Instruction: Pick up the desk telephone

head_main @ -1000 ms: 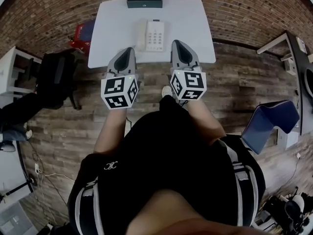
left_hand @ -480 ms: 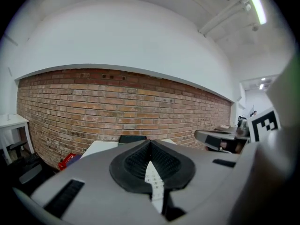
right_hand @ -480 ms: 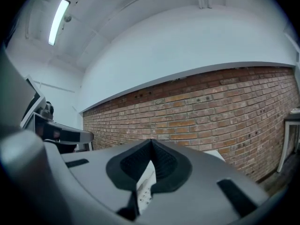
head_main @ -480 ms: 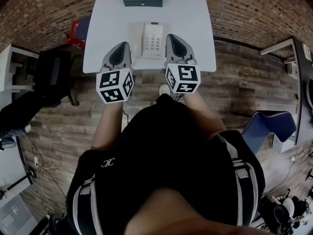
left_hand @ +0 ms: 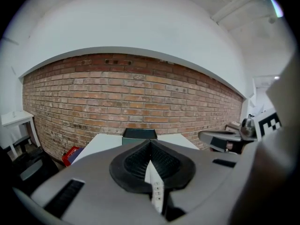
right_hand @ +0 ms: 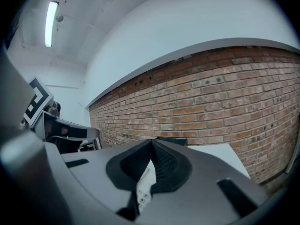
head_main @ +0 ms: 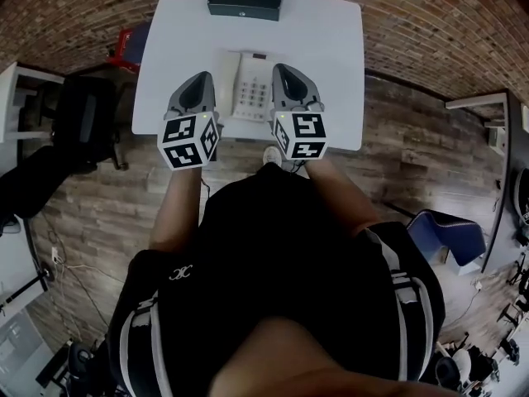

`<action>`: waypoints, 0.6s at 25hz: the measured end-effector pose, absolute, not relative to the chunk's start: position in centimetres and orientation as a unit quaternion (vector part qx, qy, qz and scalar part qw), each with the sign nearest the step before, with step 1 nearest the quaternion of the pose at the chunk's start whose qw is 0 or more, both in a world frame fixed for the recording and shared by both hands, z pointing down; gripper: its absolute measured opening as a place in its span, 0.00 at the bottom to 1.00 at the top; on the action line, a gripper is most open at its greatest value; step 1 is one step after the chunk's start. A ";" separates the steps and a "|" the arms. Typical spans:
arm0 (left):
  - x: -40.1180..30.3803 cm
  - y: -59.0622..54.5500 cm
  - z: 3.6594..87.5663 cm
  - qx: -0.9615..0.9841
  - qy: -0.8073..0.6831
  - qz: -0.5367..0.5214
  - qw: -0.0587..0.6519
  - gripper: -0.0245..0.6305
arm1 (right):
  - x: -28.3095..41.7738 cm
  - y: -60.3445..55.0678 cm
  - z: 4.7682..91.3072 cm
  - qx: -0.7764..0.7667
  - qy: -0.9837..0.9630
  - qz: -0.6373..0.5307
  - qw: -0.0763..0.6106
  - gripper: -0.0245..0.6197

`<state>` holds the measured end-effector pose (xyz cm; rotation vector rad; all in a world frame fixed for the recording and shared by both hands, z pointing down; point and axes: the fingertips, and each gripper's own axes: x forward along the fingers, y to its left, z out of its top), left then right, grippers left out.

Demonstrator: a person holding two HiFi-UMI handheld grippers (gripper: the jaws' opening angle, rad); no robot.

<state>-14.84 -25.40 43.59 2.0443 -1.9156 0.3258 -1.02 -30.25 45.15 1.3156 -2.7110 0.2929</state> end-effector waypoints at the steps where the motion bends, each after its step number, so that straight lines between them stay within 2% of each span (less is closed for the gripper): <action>1: -14.9 -25.9 44.0 0.712 -0.673 0.118 0.164 0.04 | -1.1 -30.8 45.6 0.430 -0.895 0.101 0.060 0.04; 9: -14.7 -28.8 48.3 0.714 -0.641 0.140 0.244 0.04 | -1.0 -34.1 49.0 0.417 -0.893 0.150 0.080 0.04; 15: -16.0 -30.1 51.4 0.722 -0.614 0.169 0.270 0.04 | -1.6 -35.2 52.1 0.426 -0.879 0.189 0.100 0.04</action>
